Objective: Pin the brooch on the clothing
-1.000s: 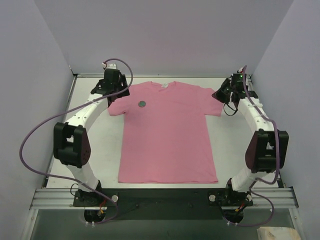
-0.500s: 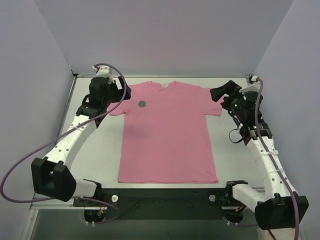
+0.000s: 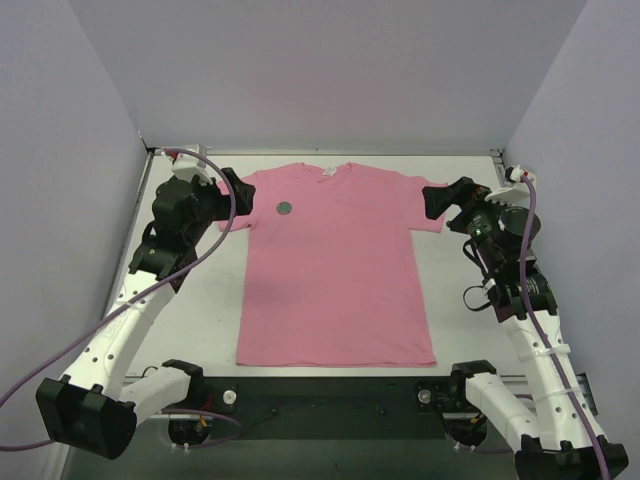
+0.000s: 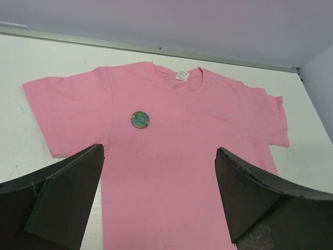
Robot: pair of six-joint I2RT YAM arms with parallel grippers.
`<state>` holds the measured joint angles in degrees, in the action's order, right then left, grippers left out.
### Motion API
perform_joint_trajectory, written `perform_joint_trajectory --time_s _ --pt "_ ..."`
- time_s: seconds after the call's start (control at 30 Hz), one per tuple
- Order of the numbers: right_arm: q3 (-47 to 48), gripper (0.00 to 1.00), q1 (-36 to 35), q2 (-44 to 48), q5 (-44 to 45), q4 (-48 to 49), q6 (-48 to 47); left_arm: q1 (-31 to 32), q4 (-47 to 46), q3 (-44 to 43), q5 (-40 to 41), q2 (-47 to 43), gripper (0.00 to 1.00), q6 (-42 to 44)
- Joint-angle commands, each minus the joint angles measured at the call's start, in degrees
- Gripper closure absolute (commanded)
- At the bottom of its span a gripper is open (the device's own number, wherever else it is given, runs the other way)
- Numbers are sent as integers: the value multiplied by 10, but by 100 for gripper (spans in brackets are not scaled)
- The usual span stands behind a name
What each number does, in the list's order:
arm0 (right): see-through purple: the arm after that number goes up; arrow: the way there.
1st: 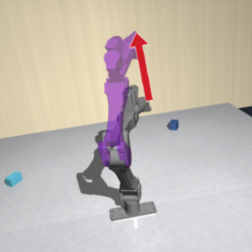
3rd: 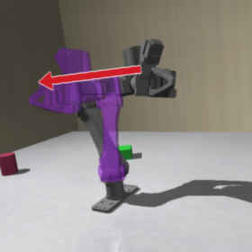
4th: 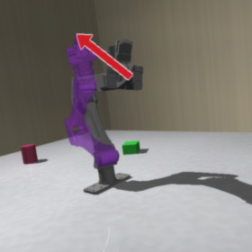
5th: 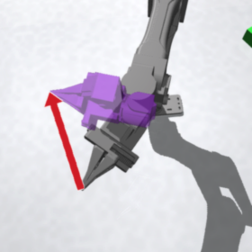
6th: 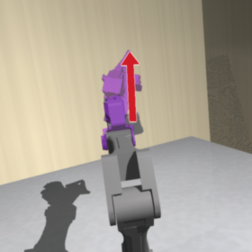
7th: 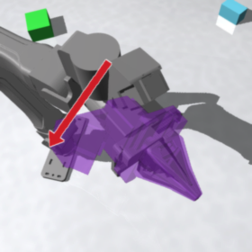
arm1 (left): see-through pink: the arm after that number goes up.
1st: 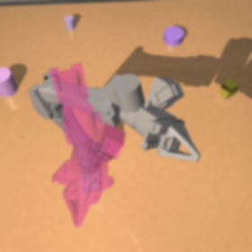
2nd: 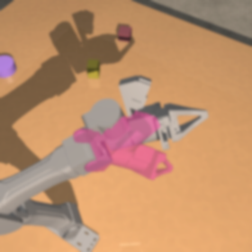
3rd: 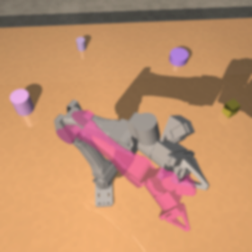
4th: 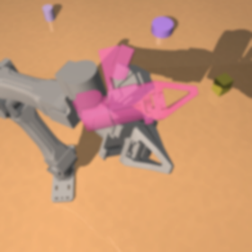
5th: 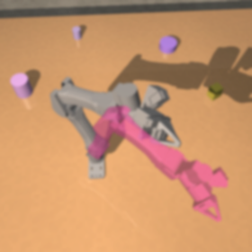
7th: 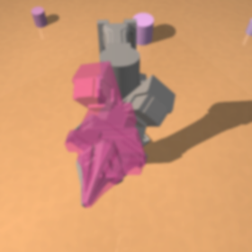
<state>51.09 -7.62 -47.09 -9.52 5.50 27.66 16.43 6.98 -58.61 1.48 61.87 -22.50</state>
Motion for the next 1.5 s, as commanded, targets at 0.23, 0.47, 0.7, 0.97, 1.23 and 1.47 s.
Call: perform_joint_trajectory --time_s 0.23,0.47,0.7,0.97,1.23,1.47 --pt "17 0 -45 -48 117 -79 -76 4 69 -20 79 -4 3 62" --pt "-24 0 -52 -117 146 -98 -59 4 59 16 103 54 3 57" --pt "-69 0 -51 -162 150 -91 -47 4 44 64 132 91 3 47" --pt "-77 0 -52 -203 130 -80 -35 4 18 111 128 135 3 20" --pt "-65 0 -52 -204 124 -89 -33 4 17 124 143 136 3 29" --pt "-64 0 -52 -212 120 -87 -31 4 -2 139 135 121 3 28"
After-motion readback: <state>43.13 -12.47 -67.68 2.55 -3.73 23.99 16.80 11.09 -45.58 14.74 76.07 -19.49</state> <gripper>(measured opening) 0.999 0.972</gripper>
